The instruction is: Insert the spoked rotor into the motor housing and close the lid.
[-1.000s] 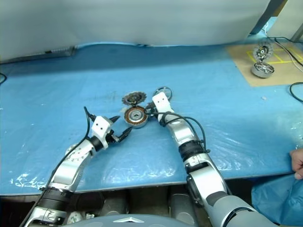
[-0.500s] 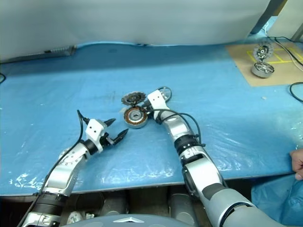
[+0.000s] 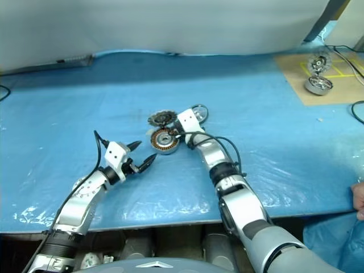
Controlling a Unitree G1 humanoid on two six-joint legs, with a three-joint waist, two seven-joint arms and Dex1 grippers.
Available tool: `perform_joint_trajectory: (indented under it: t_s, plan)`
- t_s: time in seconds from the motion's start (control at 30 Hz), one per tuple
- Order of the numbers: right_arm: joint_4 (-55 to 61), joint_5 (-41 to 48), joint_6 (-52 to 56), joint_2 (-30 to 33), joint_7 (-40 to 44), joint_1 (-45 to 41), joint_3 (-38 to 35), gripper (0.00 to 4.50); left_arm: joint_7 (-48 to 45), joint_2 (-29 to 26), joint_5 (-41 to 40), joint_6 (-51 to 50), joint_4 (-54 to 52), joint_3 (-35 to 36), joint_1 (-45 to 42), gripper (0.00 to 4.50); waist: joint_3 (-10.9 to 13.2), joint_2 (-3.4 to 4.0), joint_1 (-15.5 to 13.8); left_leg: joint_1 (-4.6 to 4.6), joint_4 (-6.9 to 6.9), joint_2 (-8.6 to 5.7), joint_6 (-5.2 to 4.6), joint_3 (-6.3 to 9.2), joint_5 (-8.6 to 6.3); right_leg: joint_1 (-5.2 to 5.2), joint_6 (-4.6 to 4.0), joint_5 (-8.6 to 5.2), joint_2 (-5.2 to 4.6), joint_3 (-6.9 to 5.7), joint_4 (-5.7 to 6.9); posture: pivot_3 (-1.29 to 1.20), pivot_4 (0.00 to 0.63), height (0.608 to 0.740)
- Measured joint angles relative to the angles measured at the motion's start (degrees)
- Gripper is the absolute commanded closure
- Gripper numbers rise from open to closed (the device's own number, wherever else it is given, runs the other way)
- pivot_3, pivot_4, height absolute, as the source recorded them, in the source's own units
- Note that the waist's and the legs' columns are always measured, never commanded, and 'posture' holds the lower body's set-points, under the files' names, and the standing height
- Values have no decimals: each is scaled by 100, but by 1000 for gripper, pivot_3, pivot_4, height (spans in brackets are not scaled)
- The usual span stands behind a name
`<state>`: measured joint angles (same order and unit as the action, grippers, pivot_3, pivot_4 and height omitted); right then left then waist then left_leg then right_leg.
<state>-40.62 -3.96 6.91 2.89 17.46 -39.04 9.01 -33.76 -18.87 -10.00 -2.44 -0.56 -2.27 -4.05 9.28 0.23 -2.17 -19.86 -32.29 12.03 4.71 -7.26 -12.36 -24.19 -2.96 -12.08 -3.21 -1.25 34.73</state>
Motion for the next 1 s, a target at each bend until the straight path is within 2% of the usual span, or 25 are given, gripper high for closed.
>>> perform_joint_trajectory:
  t_s: [0.23, 0.3, 0.47, 0.57, 0.73, 1.0]
  plan:
    - [3528, 9, 1518, 532, 239, 2170, 117, 3934, -1, -19, -27, -386, -367, -52, -62, 522, -9, -15, -66, 19, 10, -4, -1, 1, -1, 18, 20, -12, 1, 6, -6, 0, 150, 740]
    - [4274, -17, 1923, 643, 230, 2582, 168, 3934, 15, 4, -35, -526, -513, -79, -114, 522, -9, -16, -56, 20, 10, -3, -1, 2, -2, 18, 57, -33, 1, 7, -6, 0, 150, 740]
    - [5228, -12, 2475, 695, 298, 2964, 374, 3934, 8, 119, -127, -657, -829, -159, -284, 522, -4, -19, 7, -1, 11, -5, -1, 2, -1, -9, 61, -35, 3, 10, -6, 0, 150, 740]
    - [5586, 74, 2503, 675, 374, 2813, 425, 3934, -95, 122, -179, -653, -877, -192, -282, 522, -3, -18, 21, -14, 16, -3, 0, 3, -1, -21, 23, -13, 8, 10, -6, 0, 150, 740]
    - [5612, 81, 2503, 589, 385, 2139, 528, 3934, -228, 99, -239, -467, -835, -173, -253, 522, -3, -17, 5, -15, 19, -7, 1, 6, -1, -21, 24, -13, 7, 10, -7, 0, 150, 740]
    - [4165, 0, 2273, 84, 263, 1411, 962, 3934, -180, 65, -200, -36, -433, -47, 56, 522, 2, -14, 36, -17, 17, -7, 1, 7, -1, -21, 23, -12, 6, 10, -5, 0, 150, 740]
